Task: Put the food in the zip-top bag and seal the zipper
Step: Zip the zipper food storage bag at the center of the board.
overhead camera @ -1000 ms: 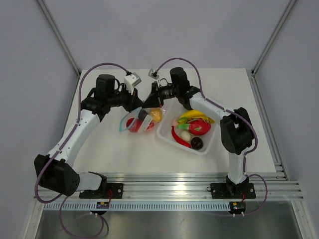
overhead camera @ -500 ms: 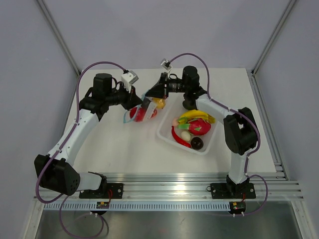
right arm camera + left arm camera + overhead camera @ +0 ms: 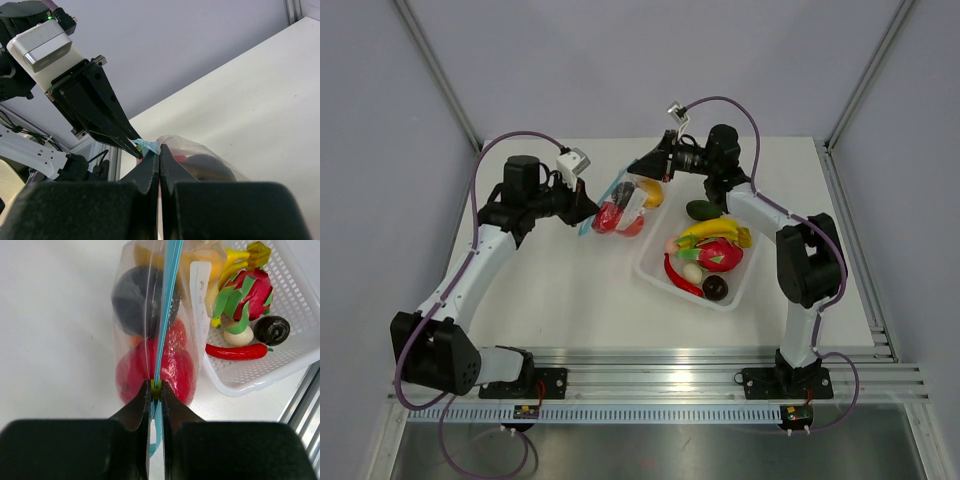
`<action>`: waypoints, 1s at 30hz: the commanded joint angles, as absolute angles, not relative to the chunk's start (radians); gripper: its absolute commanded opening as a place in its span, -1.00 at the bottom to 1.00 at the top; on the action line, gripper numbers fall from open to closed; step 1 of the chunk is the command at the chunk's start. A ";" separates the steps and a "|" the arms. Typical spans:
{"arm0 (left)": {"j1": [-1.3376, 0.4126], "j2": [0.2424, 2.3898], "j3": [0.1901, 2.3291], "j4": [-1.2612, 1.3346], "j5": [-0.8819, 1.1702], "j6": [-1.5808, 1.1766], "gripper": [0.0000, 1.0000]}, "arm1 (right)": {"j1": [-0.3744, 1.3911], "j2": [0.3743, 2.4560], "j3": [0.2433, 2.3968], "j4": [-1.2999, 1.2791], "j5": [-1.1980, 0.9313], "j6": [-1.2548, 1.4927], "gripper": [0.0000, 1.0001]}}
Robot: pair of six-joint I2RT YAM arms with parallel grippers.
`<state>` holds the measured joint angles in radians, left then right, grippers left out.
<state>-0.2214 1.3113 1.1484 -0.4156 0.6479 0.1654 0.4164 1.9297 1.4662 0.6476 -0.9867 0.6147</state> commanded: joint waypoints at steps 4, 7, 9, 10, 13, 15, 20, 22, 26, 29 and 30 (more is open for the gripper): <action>-0.192 1.261 1.092 -0.482 0.624 0.150 -1.00 | 0.318 1.928 1.566 0.821 -0.911 0.678 -1.00; -0.187 1.253 1.083 -0.477 0.618 0.147 -1.00 | 0.287 1.943 1.569 0.856 -0.907 0.716 -1.00; -0.186 1.249 1.077 -0.474 0.617 0.146 -1.00 | 0.270 1.950 1.572 0.885 -0.907 0.742 -1.00; -0.186 1.247 1.075 -0.474 0.618 0.147 -1.00 | 0.261 1.957 1.574 0.891 -0.907 0.747 -1.00; -0.184 1.249 1.074 -0.472 0.617 0.146 -1.00 | 0.249 1.962 1.577 0.899 -0.907 0.753 -1.00; -0.184 1.249 1.071 -0.474 0.617 0.146 -1.00 | 0.244 1.963 1.575 0.907 -0.904 0.758 -1.00; -0.183 1.247 1.066 -0.479 0.617 0.149 -1.00 | 0.215 1.971 1.571 0.945 -0.890 0.785 -1.00; -0.183 1.244 1.063 -0.479 0.612 0.149 -1.00 | 0.207 1.976 1.572 0.959 -0.885 0.801 -1.00; -0.181 1.241 1.062 -0.480 0.606 0.149 -1.00 | 0.184 1.982 1.580 0.969 -0.879 0.814 -1.00; -0.178 1.243 1.058 -0.480 0.606 0.152 -1.00 | 0.176 1.993 1.585 0.977 -0.873 0.824 -1.00; -0.176 1.241 1.060 -0.480 0.606 0.150 -1.00 | 0.176 1.999 1.586 0.982 -0.871 0.827 -1.00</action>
<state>-0.2039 1.2617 1.0866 -0.3298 0.6476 0.1452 0.2531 1.9991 1.5150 0.8452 -1.0241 0.8173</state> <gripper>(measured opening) 0.087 0.009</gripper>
